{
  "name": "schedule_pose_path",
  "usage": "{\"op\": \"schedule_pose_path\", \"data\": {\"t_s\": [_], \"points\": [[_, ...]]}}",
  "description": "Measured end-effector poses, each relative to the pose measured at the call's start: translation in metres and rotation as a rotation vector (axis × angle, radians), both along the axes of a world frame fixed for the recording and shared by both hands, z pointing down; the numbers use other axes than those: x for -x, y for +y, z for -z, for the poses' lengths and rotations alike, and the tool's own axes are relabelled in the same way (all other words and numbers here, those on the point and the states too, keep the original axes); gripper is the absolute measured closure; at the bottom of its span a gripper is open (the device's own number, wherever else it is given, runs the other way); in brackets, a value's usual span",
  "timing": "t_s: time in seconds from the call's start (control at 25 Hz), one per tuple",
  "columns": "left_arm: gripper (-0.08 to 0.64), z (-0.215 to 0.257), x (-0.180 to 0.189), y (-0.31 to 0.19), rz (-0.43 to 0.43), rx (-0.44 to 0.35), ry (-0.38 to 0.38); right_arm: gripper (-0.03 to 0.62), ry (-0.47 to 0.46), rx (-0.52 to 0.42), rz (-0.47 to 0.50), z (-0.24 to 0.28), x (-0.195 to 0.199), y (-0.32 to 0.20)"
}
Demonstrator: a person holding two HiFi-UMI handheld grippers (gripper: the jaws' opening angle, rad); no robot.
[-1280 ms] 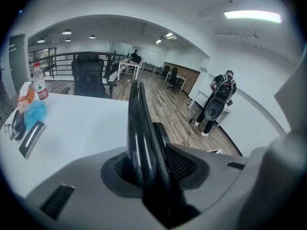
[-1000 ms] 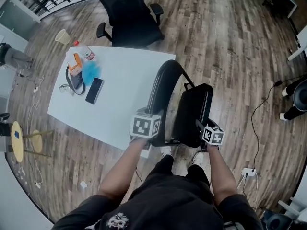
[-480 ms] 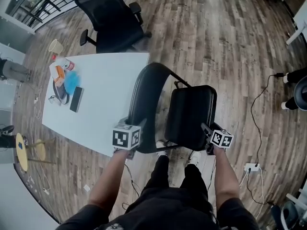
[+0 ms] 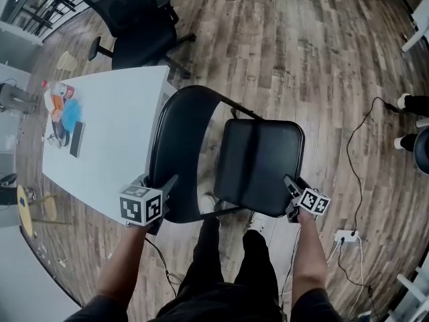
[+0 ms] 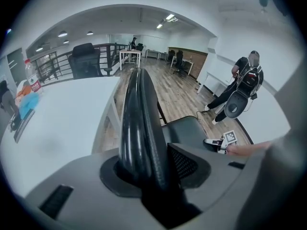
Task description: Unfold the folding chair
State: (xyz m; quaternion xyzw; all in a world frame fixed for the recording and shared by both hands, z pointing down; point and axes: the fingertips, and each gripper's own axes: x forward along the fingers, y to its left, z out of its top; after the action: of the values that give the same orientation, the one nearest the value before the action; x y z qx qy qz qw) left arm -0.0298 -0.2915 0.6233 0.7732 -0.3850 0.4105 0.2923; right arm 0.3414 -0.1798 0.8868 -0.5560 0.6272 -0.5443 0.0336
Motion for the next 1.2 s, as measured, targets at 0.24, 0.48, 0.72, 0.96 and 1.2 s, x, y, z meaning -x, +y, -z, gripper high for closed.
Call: {"op": "schedule_pose_path", "data": {"t_s": [0.24, 0.48, 0.72, 0.96, 1.2], "points": [[0.402, -0.032, -0.036, 0.011, 0.004, 0.011, 0.012, 0.288, -0.034, 0.003, -0.007, -0.062, -0.055, 0.017], [0.402, -0.058, -0.053, 0.016, 0.001, 0.016, 0.025, 0.288, -0.068, 0.027, -0.007, -0.103, -0.088, 0.031], [0.402, -0.084, -0.058, 0.019, 0.005, 0.031, 0.054, 0.282, -0.105, 0.027, -0.003, -0.139, -0.107, 0.042], [0.403, -0.092, -0.073, 0.021, 0.009, 0.024, 0.058, 0.272, -0.117, 0.023, 0.008, -0.161, -0.118, 0.041], [0.405, -0.095, -0.097, 0.030, 0.009, 0.027, 0.055, 0.259, -0.114, 0.022, 0.026, -0.177, -0.125, 0.046]]}}
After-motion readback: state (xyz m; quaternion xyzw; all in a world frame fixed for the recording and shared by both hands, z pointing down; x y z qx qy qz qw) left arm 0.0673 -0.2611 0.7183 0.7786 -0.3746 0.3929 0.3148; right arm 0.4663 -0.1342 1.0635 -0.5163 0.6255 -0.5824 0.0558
